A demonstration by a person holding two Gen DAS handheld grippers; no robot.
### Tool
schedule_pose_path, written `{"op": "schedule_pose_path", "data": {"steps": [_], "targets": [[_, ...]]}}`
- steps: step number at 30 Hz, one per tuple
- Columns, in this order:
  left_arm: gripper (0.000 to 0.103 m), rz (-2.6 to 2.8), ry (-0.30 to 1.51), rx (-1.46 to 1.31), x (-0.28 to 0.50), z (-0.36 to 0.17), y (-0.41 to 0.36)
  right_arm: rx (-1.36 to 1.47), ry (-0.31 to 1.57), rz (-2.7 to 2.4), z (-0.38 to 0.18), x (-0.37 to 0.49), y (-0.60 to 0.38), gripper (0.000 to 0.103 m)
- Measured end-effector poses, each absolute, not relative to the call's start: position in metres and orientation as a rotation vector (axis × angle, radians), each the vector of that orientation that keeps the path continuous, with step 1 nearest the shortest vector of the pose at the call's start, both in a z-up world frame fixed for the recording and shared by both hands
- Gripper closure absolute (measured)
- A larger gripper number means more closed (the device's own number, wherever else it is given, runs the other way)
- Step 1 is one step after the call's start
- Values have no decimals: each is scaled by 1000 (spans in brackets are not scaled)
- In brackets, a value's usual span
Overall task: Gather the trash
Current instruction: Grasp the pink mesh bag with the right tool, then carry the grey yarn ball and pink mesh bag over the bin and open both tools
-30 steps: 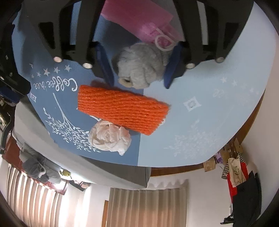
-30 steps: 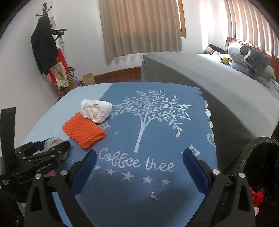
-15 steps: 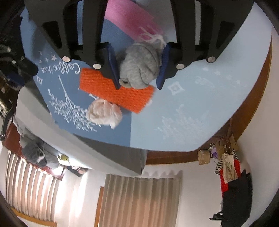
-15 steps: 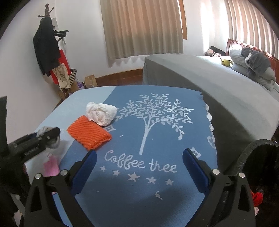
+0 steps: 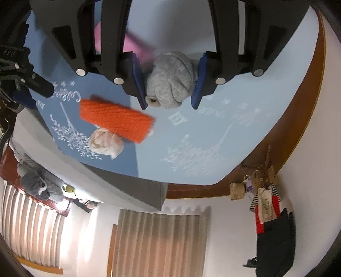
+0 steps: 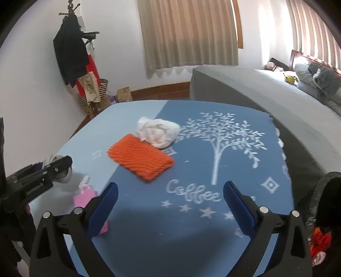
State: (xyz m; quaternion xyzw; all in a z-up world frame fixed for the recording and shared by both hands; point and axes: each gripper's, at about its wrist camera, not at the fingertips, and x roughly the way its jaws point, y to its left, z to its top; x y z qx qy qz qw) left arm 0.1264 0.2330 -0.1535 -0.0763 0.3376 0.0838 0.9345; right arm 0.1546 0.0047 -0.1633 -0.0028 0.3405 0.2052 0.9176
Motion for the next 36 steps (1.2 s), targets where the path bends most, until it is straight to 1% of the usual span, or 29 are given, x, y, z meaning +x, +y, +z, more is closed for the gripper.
{"op": "schedule_pose_path", "data": {"steps": [6,11,14,20,23,25,26,28,29,31,36], "targets": [[62,197,705,-150,109,-161,252,-12,714,451,-169,146,28,7],[62,211,721,-149,97,-168,265,-21,759,483,-182,141,48,10],[62,218,729,-152,91,-171,272,-40,785,510,-189,137,61,13],[62,229,733,-154,82,-176,282,-82,831,566,-201,130,83,24],[62,233,733,-166,80,-177,286,-104,856,586,-206,129,91,32],[62,233,732,-169,79,-178,287,-114,863,590,-207,129,94,42],[62,232,732,-170,79,-178,287,-117,864,597,-207,128,95,46],[62,232,733,-169,80,-178,286,-123,869,627,-207,125,97,68],[62,232,733,-171,80,-178,286,-126,874,642,-207,124,98,73],[62,231,733,-173,81,-178,285,-127,875,651,-207,122,99,80],[62,223,727,-172,81,-173,277,-112,866,660,-201,120,92,85]]}}
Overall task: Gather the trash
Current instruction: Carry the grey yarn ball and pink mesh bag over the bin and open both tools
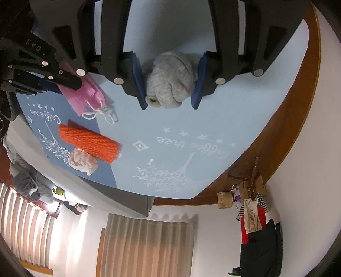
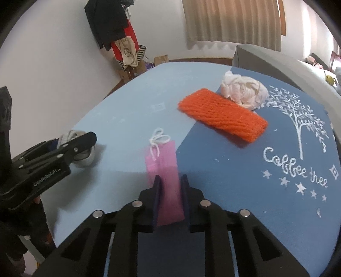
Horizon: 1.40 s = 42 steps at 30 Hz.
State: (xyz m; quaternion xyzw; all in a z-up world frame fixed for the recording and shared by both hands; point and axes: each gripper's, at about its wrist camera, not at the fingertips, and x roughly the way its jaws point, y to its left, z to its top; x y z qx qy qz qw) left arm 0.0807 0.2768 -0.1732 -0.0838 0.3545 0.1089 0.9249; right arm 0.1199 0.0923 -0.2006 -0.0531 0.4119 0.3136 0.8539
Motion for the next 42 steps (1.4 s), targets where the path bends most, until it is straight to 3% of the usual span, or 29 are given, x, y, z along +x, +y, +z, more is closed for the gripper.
{"op": "schedule_pose_path", "data": {"steps": [22,42], "targets": [[62,69,637,-121,106,-124,175,36,700,489,-123,128,-25,85],[62,-173,580,-55,126,-97,26,134,623,262,-97,105,-172,85]]}}
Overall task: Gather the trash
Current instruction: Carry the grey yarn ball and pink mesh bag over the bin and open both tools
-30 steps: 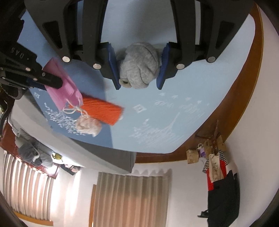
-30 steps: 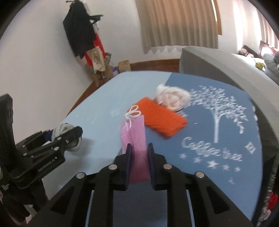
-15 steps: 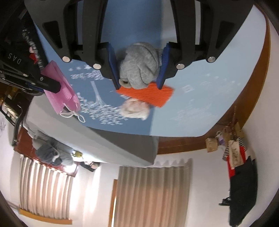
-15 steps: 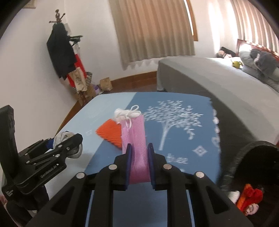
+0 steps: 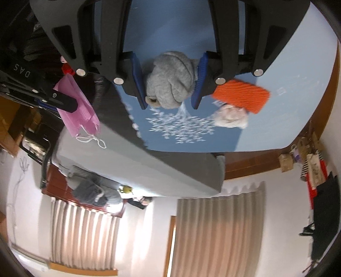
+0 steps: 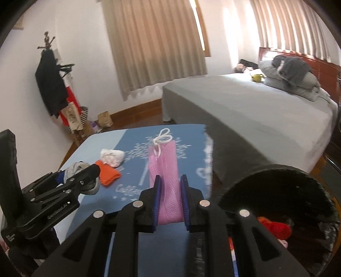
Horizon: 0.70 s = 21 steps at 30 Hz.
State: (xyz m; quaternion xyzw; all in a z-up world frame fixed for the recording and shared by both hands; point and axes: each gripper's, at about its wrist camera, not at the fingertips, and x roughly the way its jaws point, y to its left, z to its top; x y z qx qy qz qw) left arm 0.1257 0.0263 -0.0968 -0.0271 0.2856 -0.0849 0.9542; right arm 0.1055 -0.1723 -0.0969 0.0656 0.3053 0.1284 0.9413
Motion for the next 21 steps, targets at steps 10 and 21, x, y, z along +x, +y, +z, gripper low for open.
{"op": "schedule_pose_path", "data": {"steps": [10,21], "targets": [[62,-310,575,-14,129,-96,-52,170,619,128,-101,87,-245,85],[62,-456,585,22,132,-106,-122,207,630,-11,-114,71,-310,85]]}}
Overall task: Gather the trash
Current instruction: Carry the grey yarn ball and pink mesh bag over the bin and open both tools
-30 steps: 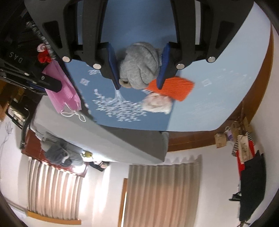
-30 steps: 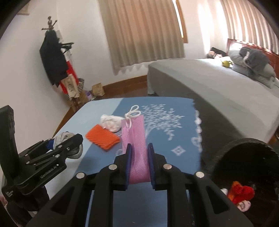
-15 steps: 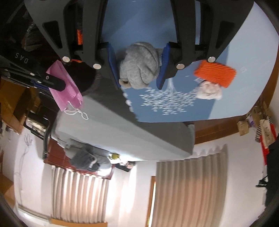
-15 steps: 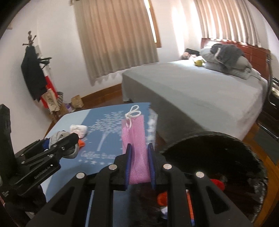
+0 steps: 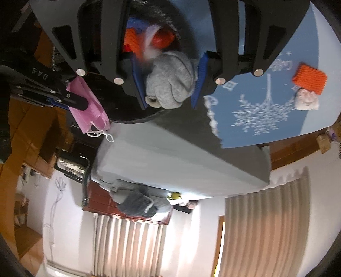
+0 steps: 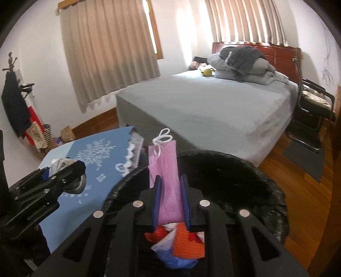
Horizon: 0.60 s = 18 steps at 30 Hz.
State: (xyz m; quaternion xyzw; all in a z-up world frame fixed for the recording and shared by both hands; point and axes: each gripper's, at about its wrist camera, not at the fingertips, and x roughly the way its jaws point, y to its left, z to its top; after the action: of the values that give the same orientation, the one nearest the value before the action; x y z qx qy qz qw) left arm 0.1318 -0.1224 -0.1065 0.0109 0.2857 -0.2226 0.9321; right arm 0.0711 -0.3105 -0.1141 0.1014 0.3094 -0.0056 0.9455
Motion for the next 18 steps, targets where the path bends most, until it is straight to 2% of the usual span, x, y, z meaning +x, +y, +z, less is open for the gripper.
{"op": "schedule_pose_path", "data": {"steps": [18], "targets": [[61,-581,625,29,146,-129,-187,232,663,-103,-135,65,-360,82]]}}
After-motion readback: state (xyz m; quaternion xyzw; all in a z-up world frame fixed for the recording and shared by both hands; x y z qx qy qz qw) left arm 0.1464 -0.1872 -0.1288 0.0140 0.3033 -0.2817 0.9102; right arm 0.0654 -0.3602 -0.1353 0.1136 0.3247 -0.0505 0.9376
